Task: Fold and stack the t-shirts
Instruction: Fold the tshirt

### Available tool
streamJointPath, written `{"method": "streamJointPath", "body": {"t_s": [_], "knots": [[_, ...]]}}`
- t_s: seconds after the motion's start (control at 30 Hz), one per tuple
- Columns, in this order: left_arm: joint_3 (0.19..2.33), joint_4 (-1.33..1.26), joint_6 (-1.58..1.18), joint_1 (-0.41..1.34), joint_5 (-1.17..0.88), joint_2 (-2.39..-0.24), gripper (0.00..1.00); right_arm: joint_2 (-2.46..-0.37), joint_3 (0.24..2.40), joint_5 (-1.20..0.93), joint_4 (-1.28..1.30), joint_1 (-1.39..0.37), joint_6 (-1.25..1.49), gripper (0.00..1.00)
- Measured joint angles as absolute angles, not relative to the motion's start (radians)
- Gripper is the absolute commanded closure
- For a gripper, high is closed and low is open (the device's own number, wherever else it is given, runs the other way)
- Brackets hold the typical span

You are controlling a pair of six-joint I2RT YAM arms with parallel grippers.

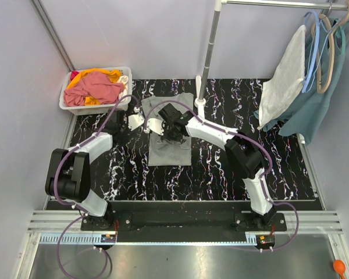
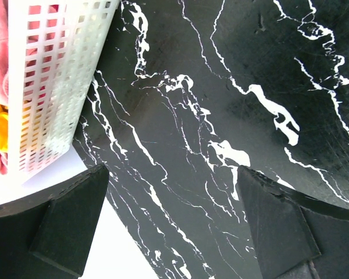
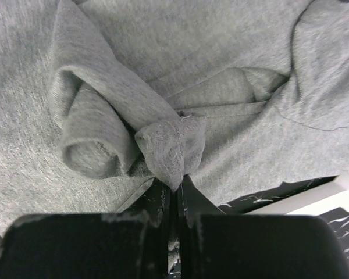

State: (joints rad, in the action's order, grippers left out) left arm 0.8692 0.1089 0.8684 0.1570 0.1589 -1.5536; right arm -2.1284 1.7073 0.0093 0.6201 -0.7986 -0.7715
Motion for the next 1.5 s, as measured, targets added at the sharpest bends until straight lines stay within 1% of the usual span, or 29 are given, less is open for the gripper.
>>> {"method": "streamJointPath", "body": {"t_s": [0.03,0.17,0.2,0.27,0.3,0.37,0.4,0.43,0.53,0.83,0.87,0.9,1.03,1.07,1.1,1.13,1.33,1.5], "knots": [[0.869,0.109,0.867,0.157,0.157,-1.555,0.01,-2.13,1.716,0.012,0.62,-0.799,-0.773,1.0],[0.869,0.109,0.863,0.157,0.152,-1.555,0.01,-2.146,1.761,0.032,0.61,-0.798,-0.774,0.89],[0.869,0.109,0.863,0.157,0.152,-1.555,0.01,-2.151,1.768,0.038,0.604,-0.798,-0.775,0.82],[0.869,0.109,0.862,0.157,0.152,-1.555,0.01,-2.16,1.781,0.053,0.595,-0.797,-0.775,0.75],[0.869,0.109,0.862,0.157,0.152,-1.555,0.01,-2.164,1.782,0.064,0.588,-0.796,-0.775,0.62],[0.869,0.109,0.862,0.157,0.152,-1.555,0.01,-2.173,1.788,0.08,0.584,-0.794,-0.776,0.54],[0.869,0.109,0.861,0.157,0.151,-1.555,0.01,-2.178,1.79,0.091,0.576,-0.792,-0.779,0.48],[0.869,0.109,0.86,0.157,0.15,-1.555,0.01,-2.181,1.79,0.102,0.567,-0.789,-0.782,0.45],[0.869,0.109,0.858,0.157,0.147,-1.555,0.01,-2.188,1.792,0.141,0.542,-0.783,-0.785,0.4],[0.869,0.102,0.848,0.157,0.139,-1.555,0.01,-2.189,1.795,0.221,0.483,-0.776,-0.784,0.38],[0.869,0.102,0.844,0.157,0.138,-1.555,0.01,-2.189,1.795,0.227,0.479,-0.776,-0.781,0.36],[0.869,0.102,0.839,0.157,0.135,-1.555,0.01,-2.189,1.794,0.231,0.475,-0.776,-0.778,0.27],[0.869,0.125,0.812,0.157,0.108,-1.542,0.01,-2.148,1.726,0.246,0.452,-0.774,-0.749,0.17],[0.869,0.136,0.804,0.157,0.096,-1.535,0.01,-2.123,1.692,0.245,0.453,-0.774,-0.738,0.13],[0.871,0.152,0.794,0.157,0.077,-1.527,0.01,-2.095,1.657,0.245,0.455,-0.774,-0.727,0.06],[0.875,0.175,0.783,0.157,0.057,-1.519,0.01,-2.063,1.624,0.244,0.458,-0.773,-0.715,0.01],[0.925,0.337,0.72,0.189,-0.101,-1.474,0.01,-1.831,1.411,0.223,0.453,-0.772,-0.65,0.01],[0.982,0.456,0.665,0.258,-0.215,-1.47,0.01,-1.678,1.256,0.196,0.442,-0.772,-0.601,0.05]]}}
